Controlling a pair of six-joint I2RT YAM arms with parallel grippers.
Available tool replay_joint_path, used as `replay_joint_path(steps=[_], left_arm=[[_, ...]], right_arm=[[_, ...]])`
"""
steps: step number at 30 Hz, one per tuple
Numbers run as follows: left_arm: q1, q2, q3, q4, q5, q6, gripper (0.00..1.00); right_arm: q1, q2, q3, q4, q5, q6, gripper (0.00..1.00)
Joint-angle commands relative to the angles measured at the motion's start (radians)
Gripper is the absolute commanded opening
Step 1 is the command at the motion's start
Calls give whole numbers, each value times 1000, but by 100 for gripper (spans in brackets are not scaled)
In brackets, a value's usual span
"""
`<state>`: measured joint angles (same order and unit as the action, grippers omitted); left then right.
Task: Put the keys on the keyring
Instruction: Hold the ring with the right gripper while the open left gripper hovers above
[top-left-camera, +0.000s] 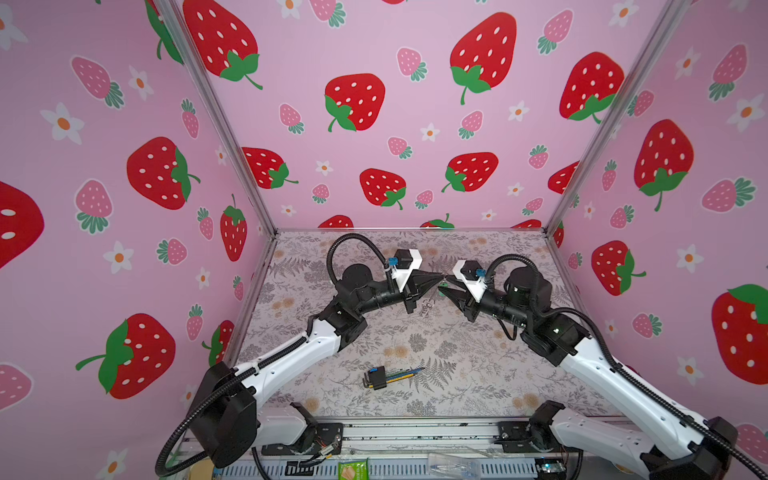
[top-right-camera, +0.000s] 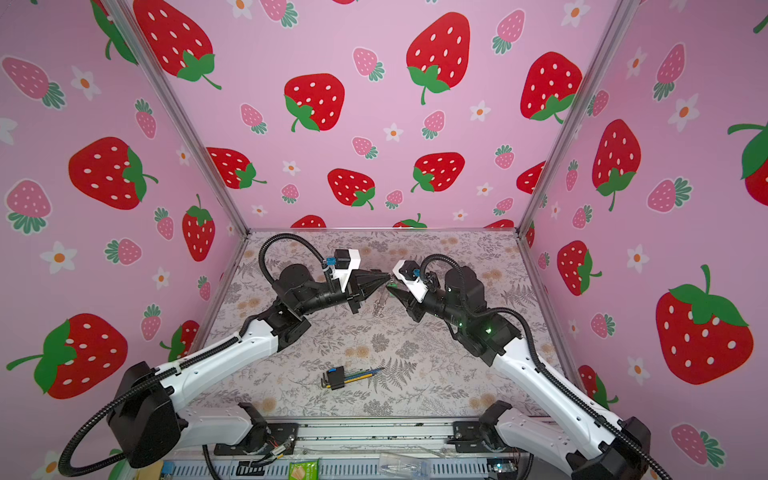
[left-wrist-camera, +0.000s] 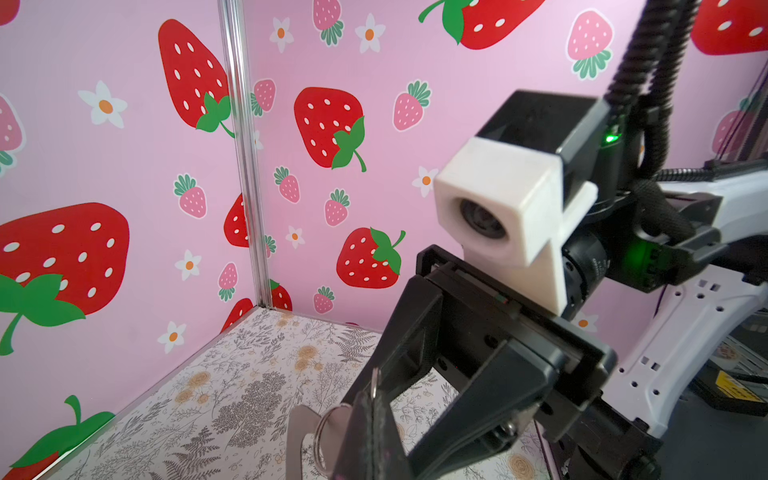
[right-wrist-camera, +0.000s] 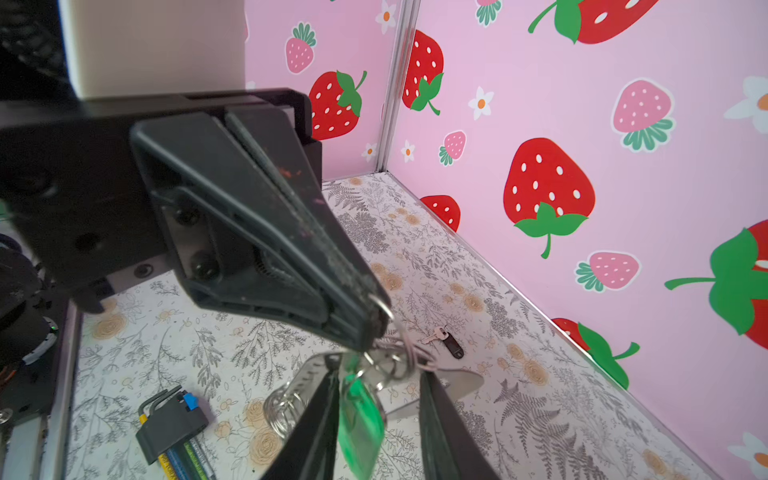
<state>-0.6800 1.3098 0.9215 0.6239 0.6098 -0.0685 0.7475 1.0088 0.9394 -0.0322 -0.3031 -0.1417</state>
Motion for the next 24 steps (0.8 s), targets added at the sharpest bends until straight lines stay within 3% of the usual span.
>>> replay_joint_path(steps=[1, 16, 24], left_arm=[[-9, -4, 9, 15, -1, 28, 0], [-15, -13, 33, -59, -16, 81, 0], [-14, -14, 44, -79, -16, 98, 0]], right_arm=[[0, -30, -11, 40, 26, 21, 31], [0, -63, -33, 10, 27, -9, 10], [1, -70, -31, -14, 42, -28, 12]])
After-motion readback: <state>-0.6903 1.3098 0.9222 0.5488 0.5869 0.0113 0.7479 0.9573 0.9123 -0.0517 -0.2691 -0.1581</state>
